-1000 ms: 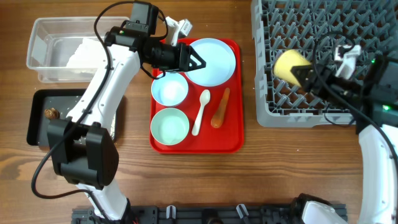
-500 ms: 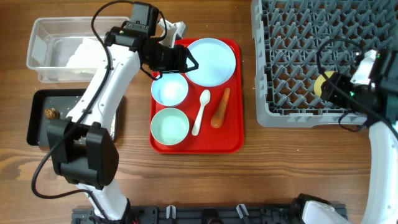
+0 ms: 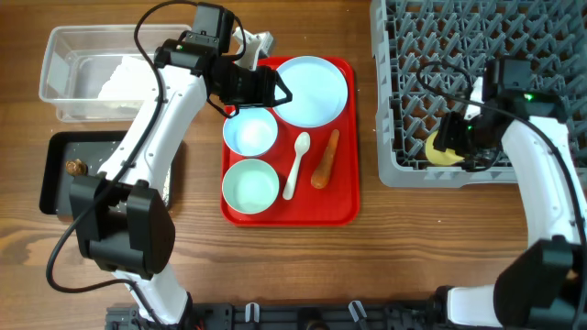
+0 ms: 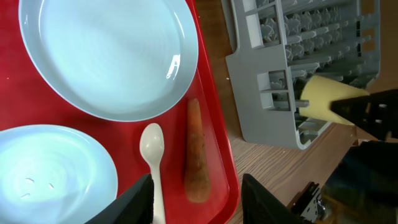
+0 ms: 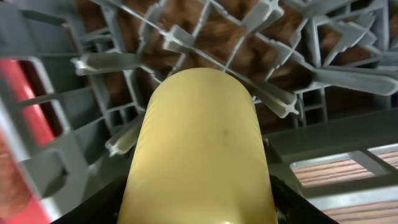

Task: Sort waste into correct bins and load items into the dishwasher rack

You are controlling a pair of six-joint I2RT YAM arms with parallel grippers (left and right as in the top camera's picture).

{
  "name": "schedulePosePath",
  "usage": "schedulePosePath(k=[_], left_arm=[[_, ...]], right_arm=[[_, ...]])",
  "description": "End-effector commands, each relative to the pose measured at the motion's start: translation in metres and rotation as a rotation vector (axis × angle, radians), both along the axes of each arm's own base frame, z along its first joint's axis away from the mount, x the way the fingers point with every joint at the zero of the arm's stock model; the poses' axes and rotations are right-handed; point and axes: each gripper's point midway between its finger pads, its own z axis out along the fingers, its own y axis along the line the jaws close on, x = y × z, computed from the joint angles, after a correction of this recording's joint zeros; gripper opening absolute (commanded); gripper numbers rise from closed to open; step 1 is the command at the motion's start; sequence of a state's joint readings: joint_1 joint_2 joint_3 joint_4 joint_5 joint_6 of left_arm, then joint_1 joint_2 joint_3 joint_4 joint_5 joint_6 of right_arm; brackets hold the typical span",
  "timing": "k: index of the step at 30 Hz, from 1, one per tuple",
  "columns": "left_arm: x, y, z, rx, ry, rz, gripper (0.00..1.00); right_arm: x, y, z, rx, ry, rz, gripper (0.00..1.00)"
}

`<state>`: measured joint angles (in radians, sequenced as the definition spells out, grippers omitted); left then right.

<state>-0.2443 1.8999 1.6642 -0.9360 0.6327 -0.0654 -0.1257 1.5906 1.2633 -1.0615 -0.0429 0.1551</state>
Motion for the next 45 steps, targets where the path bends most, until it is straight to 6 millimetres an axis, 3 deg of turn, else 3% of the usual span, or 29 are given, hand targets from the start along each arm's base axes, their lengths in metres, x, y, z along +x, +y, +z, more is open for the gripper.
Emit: schedulePosePath(k=[1, 4, 6, 13, 16, 18, 21, 28, 33, 37, 45], left_arm=[[0.002, 0.002, 0.003, 0.005, -0.013, 0.003, 0.45], [0.002, 0.002, 0.003, 0.005, -0.013, 0.003, 0.49], [0.002, 0.002, 0.003, 0.005, -0.013, 0.003, 0.54], [0.002, 0.002, 0.003, 0.004, -0.014, 0.002, 0.68], [0.0, 0.002, -0.001, 0.043, -0.016, 0.004, 0.76], [-0.005, 0.004, -0.013, 0.15, -0.024, -0.001, 0.78], [-0.018, -0.001, -0.028, 0.345, -0.055, -0.042, 0.83], [-0.056, -0.059, -0.045, 0.544, -0.164, -0.207, 0.86], [-0.082, -0.087, -0.089, 0.632, -0.117, -0.302, 0.8], [-0.09, -0.094, -0.121, 0.666, -0.053, -0.307, 0.78], [-0.09, -0.095, -0.155, 0.692, -0.001, -0.306, 0.78]], right_arm=[[0.008, -0.005, -0.007, -0.029, 0.011, -0.011, 0.75], [0.017, -0.006, -0.003, -0.025, -0.031, -0.035, 0.91], [0.028, -0.003, 0.01, 0.001, -0.078, -0.029, 1.0], [0.058, -0.002, 0.098, -0.008, -0.241, 0.004, 1.0], [0.067, 0.016, 0.133, 0.075, -0.329, 0.073, 1.0], [0.068, 0.028, 0.143, 0.136, -0.365, 0.113, 1.0], [0.067, 0.035, 0.145, 0.169, -0.371, 0.137, 1.0], [0.066, 0.035, 0.14, 0.167, -0.357, 0.143, 1.0], [0.065, 0.035, 0.139, 0.166, -0.354, 0.146, 1.0], [0.064, 0.034, 0.138, 0.162, -0.349, 0.156, 1.0], [0.064, 0.034, 0.137, 0.162, -0.346, 0.159, 1.0]])
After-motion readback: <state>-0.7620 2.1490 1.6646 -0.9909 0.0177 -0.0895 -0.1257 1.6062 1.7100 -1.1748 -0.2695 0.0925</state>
